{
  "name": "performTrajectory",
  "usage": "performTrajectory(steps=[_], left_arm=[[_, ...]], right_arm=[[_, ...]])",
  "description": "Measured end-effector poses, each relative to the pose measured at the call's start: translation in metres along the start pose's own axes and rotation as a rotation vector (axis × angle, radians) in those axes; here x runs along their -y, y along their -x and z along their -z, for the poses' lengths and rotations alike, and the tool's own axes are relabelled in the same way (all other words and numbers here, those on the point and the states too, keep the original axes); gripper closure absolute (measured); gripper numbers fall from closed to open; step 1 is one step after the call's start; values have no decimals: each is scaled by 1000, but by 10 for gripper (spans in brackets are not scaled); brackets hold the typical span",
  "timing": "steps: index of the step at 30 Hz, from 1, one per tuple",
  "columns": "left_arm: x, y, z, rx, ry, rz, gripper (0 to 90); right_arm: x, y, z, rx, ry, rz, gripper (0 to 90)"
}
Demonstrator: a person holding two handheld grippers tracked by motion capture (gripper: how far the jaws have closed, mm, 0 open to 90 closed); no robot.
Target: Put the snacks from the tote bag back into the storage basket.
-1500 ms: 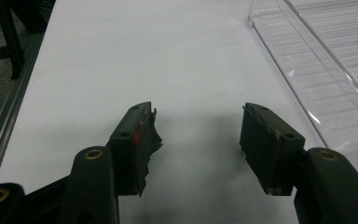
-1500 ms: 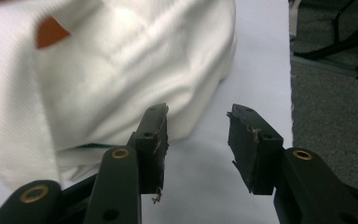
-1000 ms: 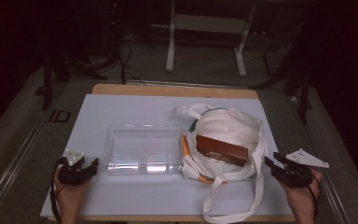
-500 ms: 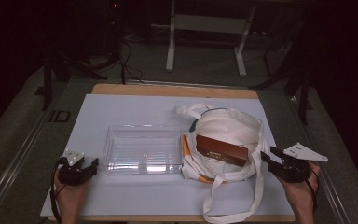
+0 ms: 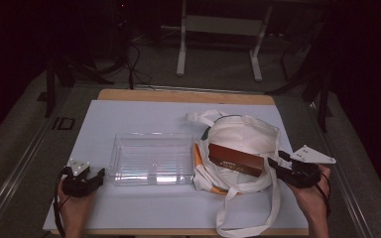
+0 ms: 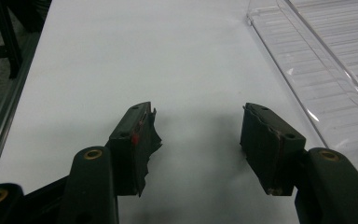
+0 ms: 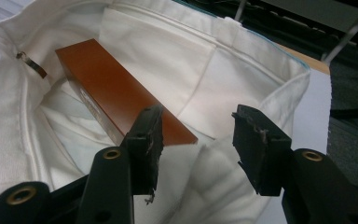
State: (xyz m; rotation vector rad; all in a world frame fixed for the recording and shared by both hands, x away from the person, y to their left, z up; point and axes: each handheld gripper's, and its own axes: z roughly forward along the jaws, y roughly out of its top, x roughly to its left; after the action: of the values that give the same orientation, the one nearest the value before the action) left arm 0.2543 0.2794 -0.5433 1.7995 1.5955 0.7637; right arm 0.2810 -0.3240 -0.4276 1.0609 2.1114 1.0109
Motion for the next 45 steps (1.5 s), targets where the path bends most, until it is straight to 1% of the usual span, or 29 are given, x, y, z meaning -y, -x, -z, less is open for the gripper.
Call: performTrajectory(steps=[1, 2, 5, 8, 15, 18, 27, 28, 32, 37, 40, 41, 43, 45], left_arm=[[0, 0, 0, 0, 0, 0, 438], [0, 0, 0, 0, -1, 0, 438], [0, 0, 0, 2, -3, 0, 435], [0, 0, -1, 4, -5, 2, 435], [0, 0, -1, 9, -9, 0, 430], [0, 0, -1, 11, -7, -2, 428], [0, -1, -1, 16, -5, 2, 426], [0, -1, -1, 16, -5, 2, 425], [0, -1, -1, 17, -9, 2, 424], [0, -1, -1, 22, -7, 0, 422], [0, -1, -1, 25, -8, -2, 419], [0, -1, -1, 25, -8, -1, 419], [0, -1, -1, 27, -9, -1, 417], [0, -1, -1, 27, -10, -2, 418]], right_arm=[[0, 0, 0, 0, 0, 0, 521], [-3, 0, -2, -2, -6, 13, 520], [-6, -1, -3, -7, -10, 20, 516], [-11, -1, -8, -11, -21, 43, 513], [-19, -1, -15, -22, -38, 66, 508], [-20, -1, -17, -30, -46, 80, 505], [-22, -1, -24, -40, -72, 99, 501], [-23, -1, -26, -46, -86, 108, 501], [-25, -1, -29, -53, -106, 127, 501], [-26, -1, -33, -59, -120, 139, 493], [-28, -1, -35, -79, -128, 152, 482], [-28, -1, -35, -79, -128, 152, 482], [-29, -1, -38, -85, -147, 166, 475], [-30, -1, -39, -88, -148, 172, 471]])
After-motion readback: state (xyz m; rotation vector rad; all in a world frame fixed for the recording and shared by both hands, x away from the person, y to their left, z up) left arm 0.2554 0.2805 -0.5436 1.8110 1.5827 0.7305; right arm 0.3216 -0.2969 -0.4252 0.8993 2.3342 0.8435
